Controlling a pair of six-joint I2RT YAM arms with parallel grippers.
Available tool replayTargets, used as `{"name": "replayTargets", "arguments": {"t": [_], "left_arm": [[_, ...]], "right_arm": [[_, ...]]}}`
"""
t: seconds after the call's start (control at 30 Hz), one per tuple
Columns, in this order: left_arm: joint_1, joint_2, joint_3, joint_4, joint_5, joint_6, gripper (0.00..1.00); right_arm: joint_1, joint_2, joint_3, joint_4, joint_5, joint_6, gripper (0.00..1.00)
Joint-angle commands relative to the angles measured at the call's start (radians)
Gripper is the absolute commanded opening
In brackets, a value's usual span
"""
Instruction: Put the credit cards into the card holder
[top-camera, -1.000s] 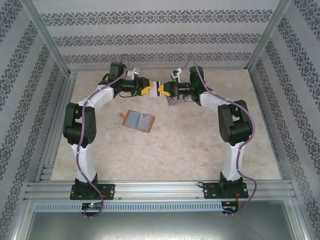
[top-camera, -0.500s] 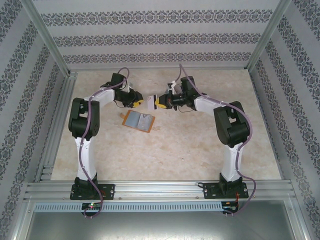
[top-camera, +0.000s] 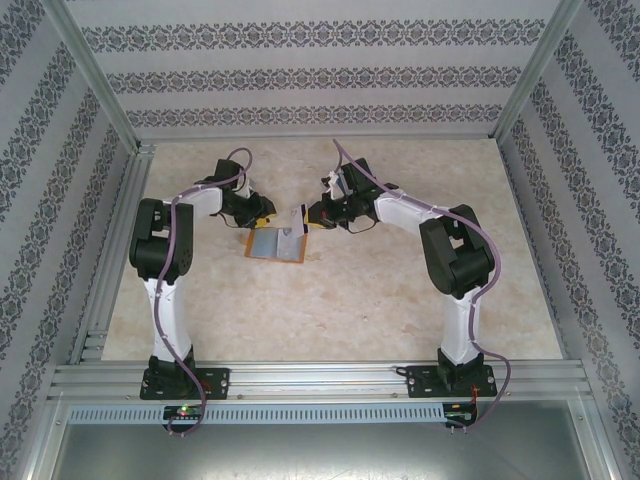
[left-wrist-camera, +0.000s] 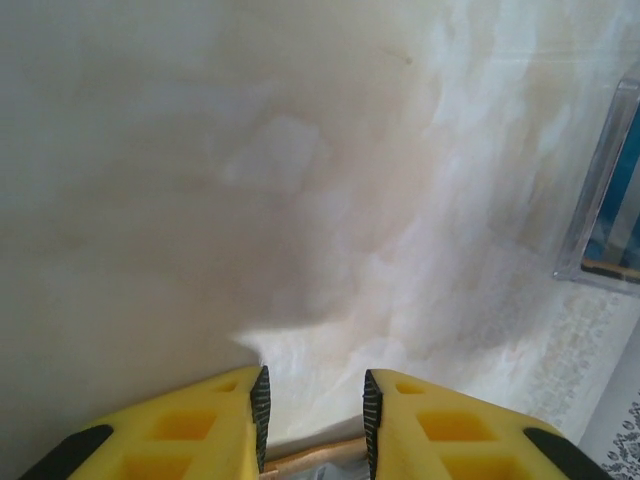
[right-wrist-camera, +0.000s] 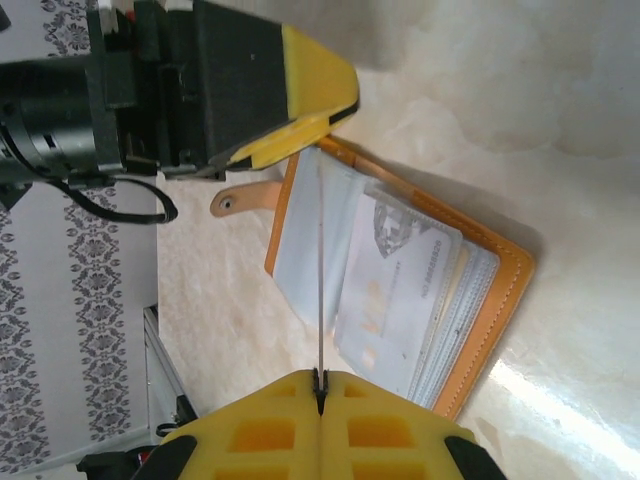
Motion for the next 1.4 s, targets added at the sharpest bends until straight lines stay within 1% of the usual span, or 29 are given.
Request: {"name": "replayTargets", "arguments": {"t": [0.0, 0.13, 0.27, 0.43, 0.63, 0.7, 0.9, 1.07, 1.17, 1.3, 1.37], "left_arm": [[0.007, -0.043, -0.057, -0.017, -0.021, 0.021, 0.33], [0.007, -0.089, -0.086, -0.013, -0.014, 0.011, 0.33], [0.008, -0.129, -0.064, -0.031, 0.004, 0.018, 0.33], [0.008, -0.186, -0.016, -0.107, -0.046, 0.045, 0.33], [0.006, -0.24, -0.066, -0.12, -0.061, 0.053, 0.32], [0.007, -0.255, -0.084, -0.134, -0.071, 0.063, 0.3], [0.007, -0.284, -0.14, -0.183, -0.091, 0.087, 0.2], [0.006, -0.302, -0.186, -0.231, -0.153, 0.121, 0.13], [0.007, -0.31, -0.202, -0.254, -0.191, 0.141, 0.1], [0.006, -0.309, -0.227, -0.257, -0.2, 0.153, 0.07], [0.007, -0.294, -0.232, -0.265, -0.223, 0.159, 0.05]], "right_arm": [[0.006, 0.014, 0.028, -0.019, 0.018, -0.028, 0.02], [0.024, 0.03, 0.034, -0.019, 0.007, -0.029, 0.02], [0.035, 0.029, 0.024, -0.012, -0.014, -0.017, 0.03], [0.051, 0.015, -0.007, -0.005, -0.048, -0.022, 0.03], [0.083, 0.036, -0.025, 0.012, -0.054, -0.015, 0.03], [0.092, 0.043, -0.025, 0.022, -0.053, -0.007, 0.03], [0.104, 0.073, -0.024, 0.051, -0.044, 0.032, 0.03], [0.105, 0.091, -0.028, 0.066, -0.033, 0.061, 0.03], [0.106, 0.099, -0.03, 0.077, -0.037, 0.071, 0.03], [0.106, 0.103, -0.026, 0.079, -0.042, 0.079, 0.04], [0.109, 0.11, -0.018, 0.081, -0.05, 0.084, 0.04]]}}
